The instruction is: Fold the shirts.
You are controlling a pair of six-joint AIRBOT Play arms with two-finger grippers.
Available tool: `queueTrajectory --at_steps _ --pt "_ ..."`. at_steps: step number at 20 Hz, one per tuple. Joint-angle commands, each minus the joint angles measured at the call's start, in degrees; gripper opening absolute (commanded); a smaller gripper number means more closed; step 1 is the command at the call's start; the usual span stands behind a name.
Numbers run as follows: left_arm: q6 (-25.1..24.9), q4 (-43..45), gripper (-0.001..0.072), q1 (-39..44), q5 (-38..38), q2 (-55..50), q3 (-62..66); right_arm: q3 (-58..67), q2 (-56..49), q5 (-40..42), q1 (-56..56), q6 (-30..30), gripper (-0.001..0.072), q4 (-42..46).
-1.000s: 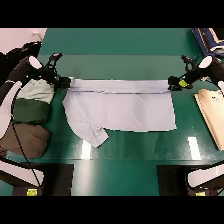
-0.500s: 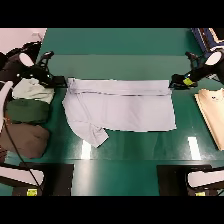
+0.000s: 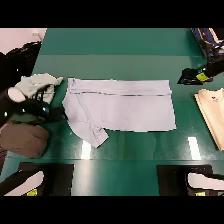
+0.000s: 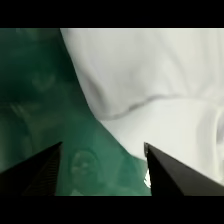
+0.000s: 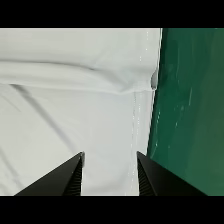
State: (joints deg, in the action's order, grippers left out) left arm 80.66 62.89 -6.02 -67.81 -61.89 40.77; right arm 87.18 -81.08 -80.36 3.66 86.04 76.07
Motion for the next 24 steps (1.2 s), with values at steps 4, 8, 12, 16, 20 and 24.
queueTrajectory --at_steps 4,8,12,16,20,24 --pt "-4.66 -11.52 0.06 -0.07 4.46 4.79 -12.61 -0.02 1.27 -2.34 0.04 -0.13 0.0389 0.0" --pt "-4.66 -13.11 0.06 0.79 8.66 4.15 -14.01 -0.02 1.29 -3.28 0.04 -0.09 0.0389 -0.04" --pt "-3.91 -13.18 0.0599 8.37 14.84 4.15 -13.99 -0.02 1.29 -4.68 0.02 0.0 0.0388 0.07" --pt "-2.67 -12.24 0.0019 8.76 16.15 4.24 -12.87 -3.13 2.58 -8.7 -2.64 0.0 0.0388 0.13" --pt "-3.17 -12.28 0.0019 8.79 12.09 4.28 -8.63 -23.5 11.41 -5.11 -8.35 0.02 0.0389 -0.07" --pt "-4.17 -12.39 0.0018 8.79 11.34 4.28 -7.28 -45.92 18.27 -1.14 -16.24 -1.55 0.0626 -6.12"
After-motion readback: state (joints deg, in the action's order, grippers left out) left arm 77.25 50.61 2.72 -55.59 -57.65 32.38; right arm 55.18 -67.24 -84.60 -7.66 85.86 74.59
